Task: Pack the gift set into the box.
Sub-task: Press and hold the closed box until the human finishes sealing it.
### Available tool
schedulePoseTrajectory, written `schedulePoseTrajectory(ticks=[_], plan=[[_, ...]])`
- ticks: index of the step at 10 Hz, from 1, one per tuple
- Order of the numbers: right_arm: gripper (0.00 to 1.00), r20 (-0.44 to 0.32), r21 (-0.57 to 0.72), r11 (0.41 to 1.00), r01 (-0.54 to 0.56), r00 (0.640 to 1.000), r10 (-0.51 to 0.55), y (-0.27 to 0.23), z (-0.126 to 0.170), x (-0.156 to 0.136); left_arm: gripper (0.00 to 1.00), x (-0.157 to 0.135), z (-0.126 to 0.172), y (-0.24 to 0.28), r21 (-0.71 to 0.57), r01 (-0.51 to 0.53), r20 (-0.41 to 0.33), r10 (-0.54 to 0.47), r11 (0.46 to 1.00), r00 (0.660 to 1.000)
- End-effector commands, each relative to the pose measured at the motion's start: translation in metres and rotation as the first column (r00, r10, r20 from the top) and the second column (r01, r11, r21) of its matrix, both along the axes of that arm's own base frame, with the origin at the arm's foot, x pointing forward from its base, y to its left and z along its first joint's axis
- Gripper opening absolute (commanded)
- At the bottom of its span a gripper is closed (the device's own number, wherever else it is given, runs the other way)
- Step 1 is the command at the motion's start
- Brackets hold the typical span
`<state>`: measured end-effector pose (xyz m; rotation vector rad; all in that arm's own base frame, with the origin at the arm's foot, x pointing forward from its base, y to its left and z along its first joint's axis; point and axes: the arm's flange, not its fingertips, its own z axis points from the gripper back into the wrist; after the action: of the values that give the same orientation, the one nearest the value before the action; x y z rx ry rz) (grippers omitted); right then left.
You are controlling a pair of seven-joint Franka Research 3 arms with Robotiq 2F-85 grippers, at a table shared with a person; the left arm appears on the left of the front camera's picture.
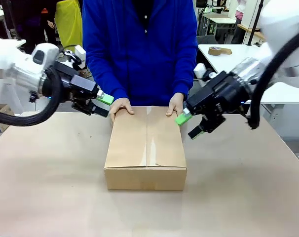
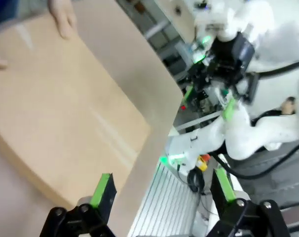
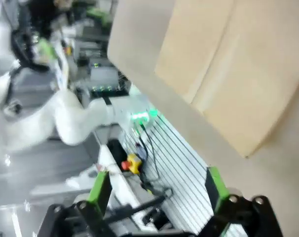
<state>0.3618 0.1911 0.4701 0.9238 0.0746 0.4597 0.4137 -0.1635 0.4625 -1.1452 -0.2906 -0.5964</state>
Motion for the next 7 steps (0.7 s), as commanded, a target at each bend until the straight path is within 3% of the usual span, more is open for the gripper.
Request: schedulePoseTrajectory(ticks=[1, 2, 3, 4, 5, 6, 7], plan=[[1.0, -0.035, -0.002, 0.994, 0.105, 0.994, -0.105, -0.02, 0.009, -0.005, 1.0, -0.02, 0.017, 0.013, 0.015, -0.023, 0.005, 0.023, 1.0, 1.0], [1.0, -0.035, -0.002, 0.994, 0.105, 0.994, -0.105, -0.02, 0.009, -0.005, 1.0, -0.02, 0.017, 0.013, 0.015, -0.023, 0.005, 0.023, 1.0, 1.0], [1.0, -0.001, 0.003, 1.0, -0.001, 1.0, 0.001, -0.002, 0.0, 0.003, 1.0, -0.02, 0.017, 0.013, 0.015, -0.023, 0.005, 0.023, 1.0, 1.0], [1.0, 0.163, -0.015, 0.933, -0.359, 0.92, 0.356, 0.031, -0.006, 0.031, 1.0, 0.003, 0.0, 0.006, 0.002, -0.008, -0.002, 0.008, 1.0, 1.0], [1.0, 0.579, -0.041, 0.902, -0.429, 0.726, 0.372, 0.038, -0.014, 0.053, 1.0, 0.02, 0.002, -0.003, -0.114, 0.144, 0.405, -0.086, 0.983, 0.91], [1.0, 0.739, -0.06, 0.884, -0.464, 0.575, 0.352, 0.029, -0.031, 0.068, 1.0, 0.025, -0.004, 0.0, -0.116, 0.271, 0.702, -0.114, 0.956, 0.703], [1.0, 0.849, 0.069, 0.797, -0.6, 0.455, 0.269, 0.018, -0.037, 0.07, 1.0, 0.029, -0.013, 0.004, -0.028, 0.312, 0.808, -0.162, 0.95, 0.567]])
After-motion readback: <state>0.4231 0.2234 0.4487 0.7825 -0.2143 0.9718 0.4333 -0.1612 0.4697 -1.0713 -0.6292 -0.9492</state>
